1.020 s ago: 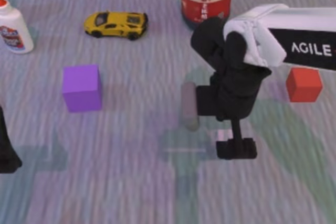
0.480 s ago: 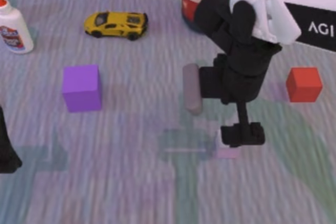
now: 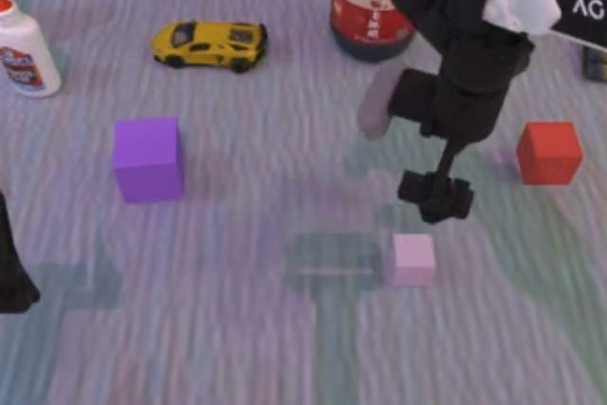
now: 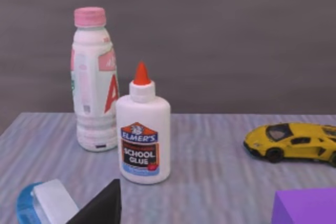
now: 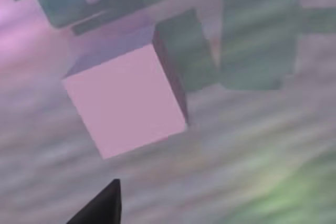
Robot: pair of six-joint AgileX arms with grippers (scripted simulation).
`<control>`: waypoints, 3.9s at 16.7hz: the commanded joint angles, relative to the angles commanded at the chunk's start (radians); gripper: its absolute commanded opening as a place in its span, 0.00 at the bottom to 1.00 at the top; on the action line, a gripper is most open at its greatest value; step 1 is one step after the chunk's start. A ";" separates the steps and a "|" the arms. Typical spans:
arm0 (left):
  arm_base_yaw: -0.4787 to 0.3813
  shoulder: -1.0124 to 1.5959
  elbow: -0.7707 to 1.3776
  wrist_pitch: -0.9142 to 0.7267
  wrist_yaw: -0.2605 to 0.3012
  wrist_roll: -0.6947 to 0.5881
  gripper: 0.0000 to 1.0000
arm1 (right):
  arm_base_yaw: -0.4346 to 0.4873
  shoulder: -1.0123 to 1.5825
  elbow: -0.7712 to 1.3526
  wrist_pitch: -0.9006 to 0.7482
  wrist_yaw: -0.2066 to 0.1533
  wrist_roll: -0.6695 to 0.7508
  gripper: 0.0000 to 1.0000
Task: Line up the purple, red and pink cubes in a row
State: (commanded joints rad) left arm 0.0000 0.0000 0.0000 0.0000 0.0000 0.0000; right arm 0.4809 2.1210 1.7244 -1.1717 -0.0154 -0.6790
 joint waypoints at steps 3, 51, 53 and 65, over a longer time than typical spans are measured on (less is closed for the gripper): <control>0.000 0.000 0.000 0.000 0.000 0.000 1.00 | -0.097 0.065 0.081 -0.036 0.006 0.228 1.00; 0.000 0.000 0.000 0.000 0.000 0.000 1.00 | -0.355 0.273 0.066 0.204 0.021 0.802 0.00; 0.000 0.000 0.000 0.000 0.000 0.000 1.00 | -0.354 0.252 0.071 0.199 0.023 0.801 0.00; 0.000 0.000 0.000 0.000 0.000 0.000 1.00 | -0.346 0.184 0.236 -0.035 0.022 0.799 0.00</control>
State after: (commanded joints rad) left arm 0.0000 0.0000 0.0000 0.0000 0.0000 0.0000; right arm 0.1353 2.3046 1.9609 -1.2064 0.0066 0.1204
